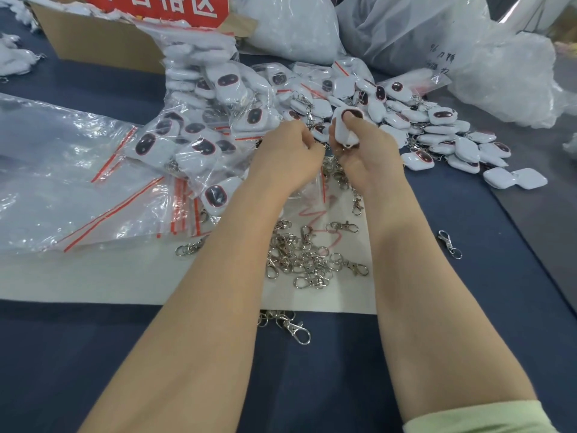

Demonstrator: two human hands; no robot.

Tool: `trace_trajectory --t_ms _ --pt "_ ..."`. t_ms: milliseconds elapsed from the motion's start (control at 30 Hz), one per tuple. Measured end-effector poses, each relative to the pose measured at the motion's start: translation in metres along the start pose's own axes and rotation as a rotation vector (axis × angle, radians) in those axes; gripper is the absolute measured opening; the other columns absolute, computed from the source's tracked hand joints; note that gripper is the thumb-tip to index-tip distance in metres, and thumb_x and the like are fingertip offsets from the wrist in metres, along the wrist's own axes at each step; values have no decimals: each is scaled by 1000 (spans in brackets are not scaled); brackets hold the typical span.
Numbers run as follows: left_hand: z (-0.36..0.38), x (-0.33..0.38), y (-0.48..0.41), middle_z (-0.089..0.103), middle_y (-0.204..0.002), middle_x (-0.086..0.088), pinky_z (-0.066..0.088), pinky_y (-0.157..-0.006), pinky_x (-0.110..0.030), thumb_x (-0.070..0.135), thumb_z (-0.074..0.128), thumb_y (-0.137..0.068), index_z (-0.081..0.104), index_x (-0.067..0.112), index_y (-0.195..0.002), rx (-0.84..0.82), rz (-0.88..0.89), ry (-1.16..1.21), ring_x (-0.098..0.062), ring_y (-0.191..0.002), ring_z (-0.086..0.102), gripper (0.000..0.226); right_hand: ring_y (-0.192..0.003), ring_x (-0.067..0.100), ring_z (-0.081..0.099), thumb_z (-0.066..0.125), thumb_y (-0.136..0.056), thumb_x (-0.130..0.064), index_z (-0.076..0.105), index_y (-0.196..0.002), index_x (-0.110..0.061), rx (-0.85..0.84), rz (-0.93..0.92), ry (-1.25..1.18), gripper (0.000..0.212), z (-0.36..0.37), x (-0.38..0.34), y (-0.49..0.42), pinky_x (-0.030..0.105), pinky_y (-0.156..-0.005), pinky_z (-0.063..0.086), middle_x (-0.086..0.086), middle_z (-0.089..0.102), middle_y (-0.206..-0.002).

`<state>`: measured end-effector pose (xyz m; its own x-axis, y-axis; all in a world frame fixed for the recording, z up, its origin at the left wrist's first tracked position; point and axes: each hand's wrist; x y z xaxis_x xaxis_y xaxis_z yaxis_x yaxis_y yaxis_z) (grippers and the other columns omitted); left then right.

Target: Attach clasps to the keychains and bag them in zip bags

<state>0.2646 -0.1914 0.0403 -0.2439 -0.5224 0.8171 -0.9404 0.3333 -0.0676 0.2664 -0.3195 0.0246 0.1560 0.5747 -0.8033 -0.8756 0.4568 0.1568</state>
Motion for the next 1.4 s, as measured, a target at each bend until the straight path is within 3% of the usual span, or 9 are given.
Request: trace_trajectory --t_ms 333,533,733,900,1100,1267,1400 --pt "0 1 -1 66 -96 -6 53 -86 -43 20 47 -90 57 17 -101 2 0 -11 -25 -93 65 15 -70 13 57 56 -93 2 58 -86 -8 -121 -166 286 12 -4 7 -4 23 -67 48 5 60 -76" --pt "1 0 -1 66 -95 -6 52 -86 -42 20 48 -90 57 17 -101 1 -3 -8 -25 -92 65 15 -78 14 61 53 -96 -2 59 -90 -7 -112 -121 227 10 -4 9 -6 25 -73 54 6 61 -84" --pt "1 1 -1 66 -96 -6 53 -85 -42 20 48 -90 58 17 -102 1 1 -12 -24 -93 65 15 -78 18 60 49 -98 -1 58 -89 -2 -116 -51 61 12 -4 7 -6 25 -67 56 11 61 -86" --pt "1 1 -1 66 -96 -6 53 -85 -43 19 48 -90 57 16 -100 2 -2 4 -25 -92 65 14 -84 20 66 45 -100 -4 60 -93 -3 -152 -25 20 17 -7 5 -5 31 -80 56 11 67 -90" --pt "2 1 -1 65 -96 -6 54 -84 -43 20 48 -90 56 17 -100 -1 -4 2 -24 -93 65 13 -84 18 66 43 -100 -2 58 -93 -6 -187 -93 150 17 -6 6 -2 27 -73 56 11 66 -93" --pt "1 1 -1 66 -95 -7 54 -84 -43 19 48 -90 59 14 -103 7 -6 11 -25 -94 65 18 -80 22 63 42 -102 -9 55 -94 -6 -140 -46 190 16 0 9 1 26 -55 53 17 63 -93" --pt "1 1 -1 66 -94 -6 54 -84 -43 18 48 -90 59 14 -101 6 -5 12 -25 -93 65 16 -72 21 62 50 -98 -5 54 -96 -6 -156 -47 293 4 0 11 3 23 -51 49 20 59 -99"
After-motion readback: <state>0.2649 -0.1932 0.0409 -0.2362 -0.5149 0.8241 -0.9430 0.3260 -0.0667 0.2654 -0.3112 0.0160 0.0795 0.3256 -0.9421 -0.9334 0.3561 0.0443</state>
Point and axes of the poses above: each hand's wrist, its own y-axis away from the middle knuckle, its own z-axis out of the palm, x = y × z
